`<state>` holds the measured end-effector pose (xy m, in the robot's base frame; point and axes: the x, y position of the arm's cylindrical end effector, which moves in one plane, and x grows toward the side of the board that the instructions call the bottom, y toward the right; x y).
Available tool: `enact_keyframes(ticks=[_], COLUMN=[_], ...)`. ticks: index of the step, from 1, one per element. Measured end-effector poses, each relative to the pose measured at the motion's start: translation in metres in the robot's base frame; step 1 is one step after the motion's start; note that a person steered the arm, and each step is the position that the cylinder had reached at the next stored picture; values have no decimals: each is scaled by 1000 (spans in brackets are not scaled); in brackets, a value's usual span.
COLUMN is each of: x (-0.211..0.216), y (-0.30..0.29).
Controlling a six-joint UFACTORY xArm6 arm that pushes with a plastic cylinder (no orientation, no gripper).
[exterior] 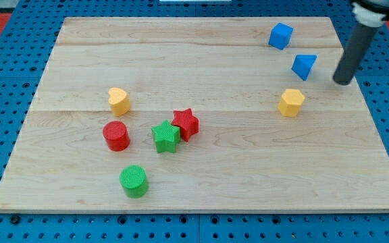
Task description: Push yellow hexagon slightly towards left
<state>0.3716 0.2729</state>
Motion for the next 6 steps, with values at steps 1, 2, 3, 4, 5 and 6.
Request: enact_keyframes(ticks=[1,2,3,4,5,6], x=[-39,-20,5,82,88,80], y=[-41,-70,-6,-22,-114,-112])
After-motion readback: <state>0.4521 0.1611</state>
